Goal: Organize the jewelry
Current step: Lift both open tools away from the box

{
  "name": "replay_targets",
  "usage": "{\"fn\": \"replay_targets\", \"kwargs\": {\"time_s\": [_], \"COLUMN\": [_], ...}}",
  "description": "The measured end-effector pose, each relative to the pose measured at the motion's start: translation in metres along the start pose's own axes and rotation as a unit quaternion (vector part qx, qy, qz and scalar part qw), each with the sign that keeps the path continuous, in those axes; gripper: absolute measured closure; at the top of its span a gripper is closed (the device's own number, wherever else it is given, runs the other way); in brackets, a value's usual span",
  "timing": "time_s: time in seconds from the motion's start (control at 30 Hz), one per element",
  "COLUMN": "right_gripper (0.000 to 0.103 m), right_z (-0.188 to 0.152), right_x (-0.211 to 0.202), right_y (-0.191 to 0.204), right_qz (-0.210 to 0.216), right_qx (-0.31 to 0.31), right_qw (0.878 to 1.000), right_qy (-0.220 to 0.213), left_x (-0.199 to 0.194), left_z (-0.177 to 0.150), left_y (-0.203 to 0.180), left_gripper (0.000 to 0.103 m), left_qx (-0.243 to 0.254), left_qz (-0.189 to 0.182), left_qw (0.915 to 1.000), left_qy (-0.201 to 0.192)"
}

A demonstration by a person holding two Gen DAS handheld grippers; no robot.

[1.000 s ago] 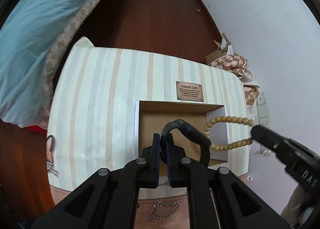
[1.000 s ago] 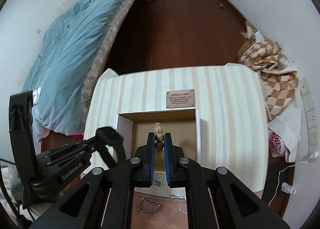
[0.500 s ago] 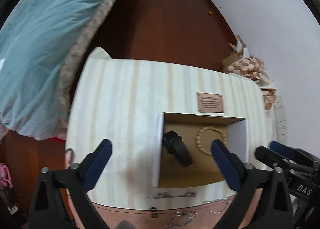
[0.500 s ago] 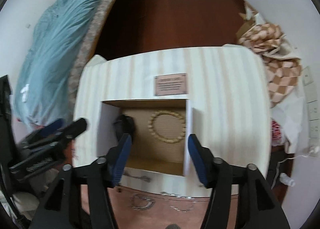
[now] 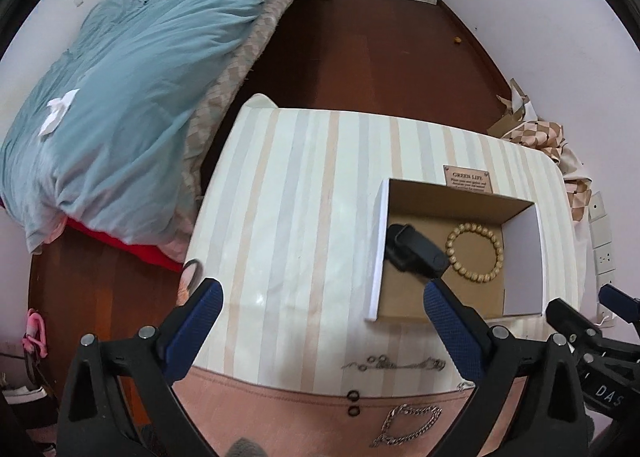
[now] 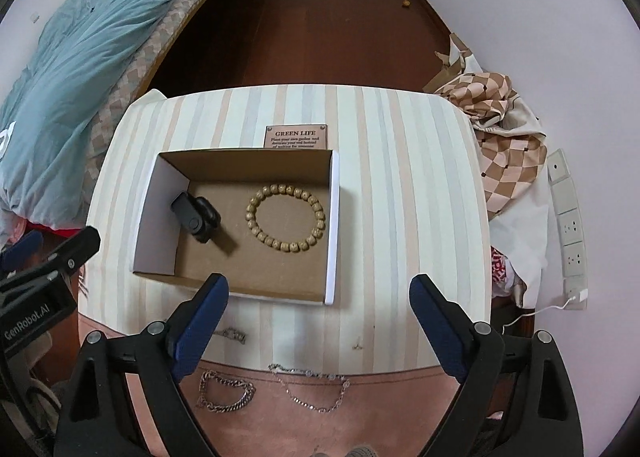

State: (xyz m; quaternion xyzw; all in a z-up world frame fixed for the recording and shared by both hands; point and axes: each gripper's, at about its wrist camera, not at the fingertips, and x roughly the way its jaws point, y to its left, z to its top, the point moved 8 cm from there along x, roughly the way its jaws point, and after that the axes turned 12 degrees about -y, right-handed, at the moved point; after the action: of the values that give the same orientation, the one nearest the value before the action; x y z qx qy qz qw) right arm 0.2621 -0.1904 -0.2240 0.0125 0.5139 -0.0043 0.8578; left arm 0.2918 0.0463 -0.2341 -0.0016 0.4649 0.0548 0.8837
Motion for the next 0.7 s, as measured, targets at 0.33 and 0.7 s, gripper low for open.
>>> {"fn": "replay_targets", "kwargs": {"time_s": [0.33,0.7], "right_gripper": [0.009,0.009], "right_z": [-0.010,-0.021], "right_x": [-0.053,-0.142], "right_y": [-0.008,-0.021], "right_qz": [-0.018,-0.032], "right_qx": [0.005,0.009], "right_qw": [0.999,0.992], "right_qy": [-0.047,-0.122], "left_x": [-0.058,-0.146], "left_z": [-0.009,-0.014], "left_y": [-0.004,-0.014], "left_gripper": [0.001,0.001], "left_qx": [0.005,0.008], "left_qz": [-0.009,-0.042], "left_qw": [0.9988,0.9935], "left_qy": [-0.047,-0.105]}}
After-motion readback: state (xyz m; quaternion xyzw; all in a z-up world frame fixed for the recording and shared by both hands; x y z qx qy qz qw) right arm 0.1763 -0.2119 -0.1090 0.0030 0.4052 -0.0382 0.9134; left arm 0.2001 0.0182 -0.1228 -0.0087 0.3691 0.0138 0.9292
